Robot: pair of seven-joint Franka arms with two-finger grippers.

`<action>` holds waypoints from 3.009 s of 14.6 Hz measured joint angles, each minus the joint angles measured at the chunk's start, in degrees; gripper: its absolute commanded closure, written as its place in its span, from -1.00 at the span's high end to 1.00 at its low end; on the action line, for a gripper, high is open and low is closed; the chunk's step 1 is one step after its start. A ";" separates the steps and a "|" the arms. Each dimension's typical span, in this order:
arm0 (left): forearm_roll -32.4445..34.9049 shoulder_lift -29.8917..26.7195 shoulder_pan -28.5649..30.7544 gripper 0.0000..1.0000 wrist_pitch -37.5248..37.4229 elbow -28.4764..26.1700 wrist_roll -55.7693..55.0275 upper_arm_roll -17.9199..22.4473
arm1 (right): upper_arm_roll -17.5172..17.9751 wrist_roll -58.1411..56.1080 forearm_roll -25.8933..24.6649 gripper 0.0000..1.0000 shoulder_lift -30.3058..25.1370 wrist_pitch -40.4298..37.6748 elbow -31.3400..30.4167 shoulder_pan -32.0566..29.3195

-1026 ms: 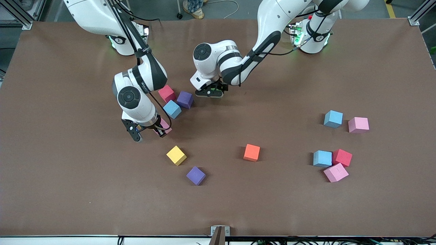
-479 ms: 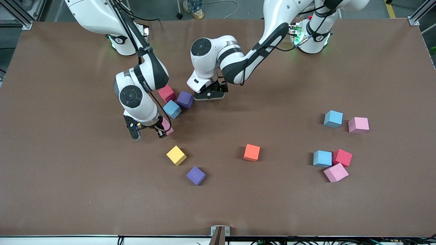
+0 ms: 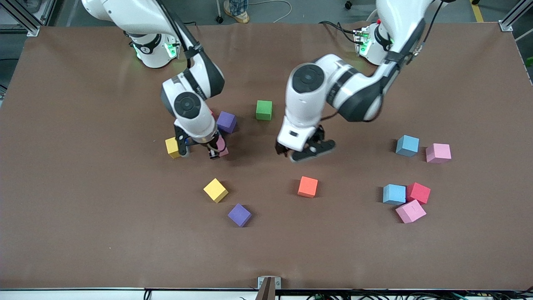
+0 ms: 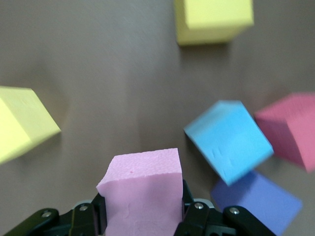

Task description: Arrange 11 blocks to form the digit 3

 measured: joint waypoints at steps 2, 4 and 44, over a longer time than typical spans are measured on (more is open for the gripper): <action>-0.05 0.13 2.69 1.00 -0.49 0.01 2.48 -0.02 | 0.07 6.76 0.00 -0.99 -0.17 0.01 -0.74 2.96; -0.09 0.31 3.78 1.00 -0.98 0.01 4.13 0.00 | 0.10 12.29 0.00 -0.99 -1.56 0.19 -2.82 5.25; -0.09 -0.21 9.61 1.00 -6.12 1.25 15.03 -0.15 | -0.80 38.77 0.00 -0.99 -4.39 18.25 -19.40 18.22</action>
